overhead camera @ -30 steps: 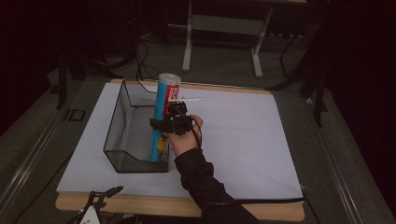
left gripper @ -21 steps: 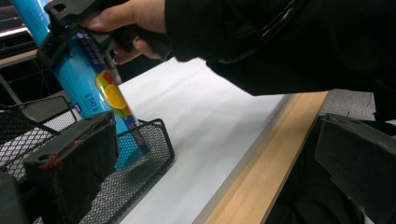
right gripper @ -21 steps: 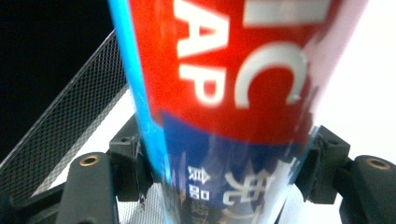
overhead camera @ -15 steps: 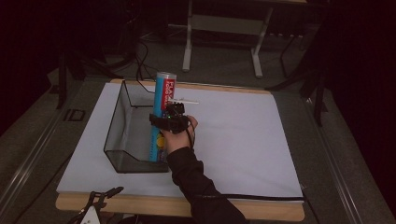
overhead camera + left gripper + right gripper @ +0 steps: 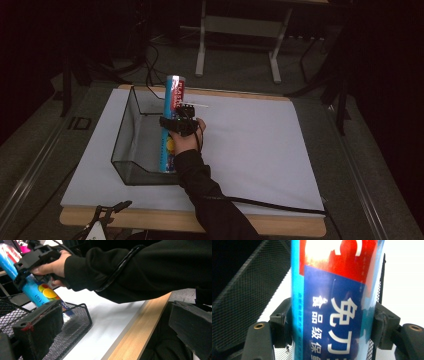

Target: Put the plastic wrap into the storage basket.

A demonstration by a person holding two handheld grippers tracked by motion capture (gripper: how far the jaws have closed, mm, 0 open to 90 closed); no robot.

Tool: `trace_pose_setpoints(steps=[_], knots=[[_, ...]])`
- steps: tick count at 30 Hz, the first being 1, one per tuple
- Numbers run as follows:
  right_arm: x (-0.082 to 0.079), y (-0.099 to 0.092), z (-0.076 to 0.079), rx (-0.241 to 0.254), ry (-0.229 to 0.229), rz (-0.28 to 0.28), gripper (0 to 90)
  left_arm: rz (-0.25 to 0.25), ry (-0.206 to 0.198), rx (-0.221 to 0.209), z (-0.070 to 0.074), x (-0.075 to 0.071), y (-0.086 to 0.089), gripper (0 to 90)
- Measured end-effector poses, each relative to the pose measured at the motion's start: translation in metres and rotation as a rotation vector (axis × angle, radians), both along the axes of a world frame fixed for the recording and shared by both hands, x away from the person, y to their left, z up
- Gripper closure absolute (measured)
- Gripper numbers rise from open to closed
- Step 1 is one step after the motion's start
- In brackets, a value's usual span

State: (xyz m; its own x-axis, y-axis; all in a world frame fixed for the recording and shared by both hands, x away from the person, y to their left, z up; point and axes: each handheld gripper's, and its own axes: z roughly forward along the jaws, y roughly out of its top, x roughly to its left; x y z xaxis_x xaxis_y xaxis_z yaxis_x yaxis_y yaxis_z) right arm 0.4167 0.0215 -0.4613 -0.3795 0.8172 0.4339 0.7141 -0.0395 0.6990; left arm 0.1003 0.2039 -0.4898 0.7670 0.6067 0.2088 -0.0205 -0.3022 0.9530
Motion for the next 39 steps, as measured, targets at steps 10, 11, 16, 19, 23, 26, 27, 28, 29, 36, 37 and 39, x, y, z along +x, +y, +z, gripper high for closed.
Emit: trace_pose_setpoints(steps=[10,11,16,19,23,26,27,28,29,36,37,39], knots=[[0.009,0.021,-0.031,-0.114,0.030,-0.015,29.3,-0.002,0.001,-0.005,0.000,-0.001,0.002,0.1],[0.009,0.021,-0.031,-0.113,0.031,-0.016,29.3,-0.004,0.001,-0.007,0.000,-0.001,0.002,0.1],[0.009,0.019,-0.031,-0.133,0.016,-0.021,28.0,-0.007,0.000,-0.003,0.000,-0.001,0.001,0.1],[0.008,0.018,-0.026,-0.162,-0.016,-0.011,25.0,-0.005,0.005,-0.001,0.000,-0.001,0.001,0.1],[0.005,0.012,-0.008,-0.171,-0.075,0.020,16.3,-0.004,0.006,0.002,0.000,0.000,0.001,0.1],[0.001,0.008,0.005,-0.179,-0.112,0.050,13.3,-0.003,0.004,0.004,0.000,-0.001,0.000,0.1],[0.000,0.007,0.008,-0.194,-0.115,0.064,12.5,-0.002,0.004,0.004,0.000,-0.001,0.000,0.1],[-0.002,0.006,0.011,-0.201,-0.126,0.078,12.0,-0.003,0.005,0.004,0.000,-0.001,0.000,0.1],[-0.004,0.005,0.013,-0.201,-0.138,0.095,12.0,-0.003,0.006,0.003,0.000,0.000,0.000,0.1],[-0.016,-0.017,0.036,-0.254,-0.242,0.157,14.3,-0.002,0.012,0.010,-0.001,0.000,0.000,0.1],[-0.018,-0.021,0.038,-0.268,-0.248,0.163,14.3,-0.003,0.012,0.012,-0.001,0.000,-0.001,0.1],[-0.019,-0.025,0.040,-0.279,-0.255,0.167,14.3,-0.003,0.013,0.012,-0.001,0.001,-0.001,0.1]])
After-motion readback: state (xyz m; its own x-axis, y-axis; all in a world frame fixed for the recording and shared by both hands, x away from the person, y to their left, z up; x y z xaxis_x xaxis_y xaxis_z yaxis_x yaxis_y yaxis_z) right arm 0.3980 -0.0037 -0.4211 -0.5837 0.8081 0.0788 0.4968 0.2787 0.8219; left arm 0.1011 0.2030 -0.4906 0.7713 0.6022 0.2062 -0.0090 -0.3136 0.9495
